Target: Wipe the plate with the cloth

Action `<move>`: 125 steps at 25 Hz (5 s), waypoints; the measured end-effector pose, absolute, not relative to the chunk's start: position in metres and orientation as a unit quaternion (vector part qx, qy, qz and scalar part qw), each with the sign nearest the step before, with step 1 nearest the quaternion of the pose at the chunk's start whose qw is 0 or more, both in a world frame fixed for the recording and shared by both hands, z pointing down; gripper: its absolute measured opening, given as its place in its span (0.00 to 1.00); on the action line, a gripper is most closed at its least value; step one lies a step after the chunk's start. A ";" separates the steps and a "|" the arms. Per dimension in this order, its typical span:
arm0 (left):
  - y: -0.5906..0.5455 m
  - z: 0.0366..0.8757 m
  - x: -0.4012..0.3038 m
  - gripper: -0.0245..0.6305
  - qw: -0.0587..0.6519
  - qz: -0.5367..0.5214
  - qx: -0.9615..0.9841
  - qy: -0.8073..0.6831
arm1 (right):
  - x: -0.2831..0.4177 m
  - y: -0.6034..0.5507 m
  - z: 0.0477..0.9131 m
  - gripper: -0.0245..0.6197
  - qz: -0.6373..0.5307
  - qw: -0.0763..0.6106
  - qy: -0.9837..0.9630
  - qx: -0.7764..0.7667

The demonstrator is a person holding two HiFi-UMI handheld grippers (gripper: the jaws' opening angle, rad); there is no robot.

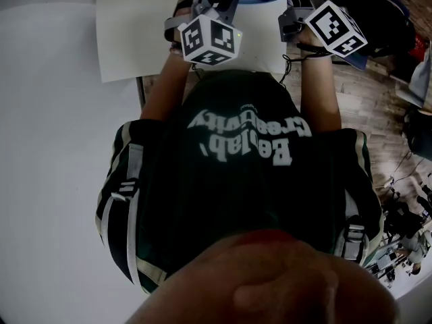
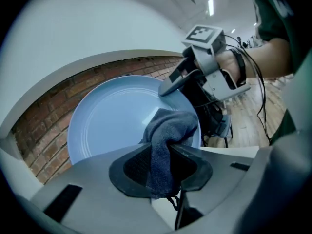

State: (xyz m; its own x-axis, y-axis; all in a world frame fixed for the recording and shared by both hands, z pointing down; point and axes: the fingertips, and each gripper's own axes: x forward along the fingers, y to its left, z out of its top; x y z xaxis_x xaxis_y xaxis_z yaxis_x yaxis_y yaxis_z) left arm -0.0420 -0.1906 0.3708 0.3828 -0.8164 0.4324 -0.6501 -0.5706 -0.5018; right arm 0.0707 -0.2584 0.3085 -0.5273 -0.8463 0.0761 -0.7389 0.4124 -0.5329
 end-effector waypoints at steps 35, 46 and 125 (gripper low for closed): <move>-0.228 0.316 -0.035 0.19 0.183 -0.325 -0.805 0.461 | 0.050 -0.254 0.308 0.06 -0.273 0.082 0.834 -0.471; -0.187 0.366 -0.029 0.19 0.193 -0.360 -0.804 0.431 | 0.057 -0.245 0.312 0.06 -0.254 0.097 0.833 -0.483; -0.200 0.382 0.021 0.19 0.130 -0.349 -0.847 0.379 | 0.112 -0.270 0.320 0.07 -0.250 0.116 0.808 -0.521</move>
State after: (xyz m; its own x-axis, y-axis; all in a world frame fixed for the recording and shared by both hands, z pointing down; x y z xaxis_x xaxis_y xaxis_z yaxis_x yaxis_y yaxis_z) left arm 0.0213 -0.2003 0.3822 0.4692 -0.7330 0.4924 -0.5514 -0.6788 -0.4850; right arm 0.1116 -0.2705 0.3205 -0.4306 -0.8996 0.0725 -0.7831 0.3326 -0.5254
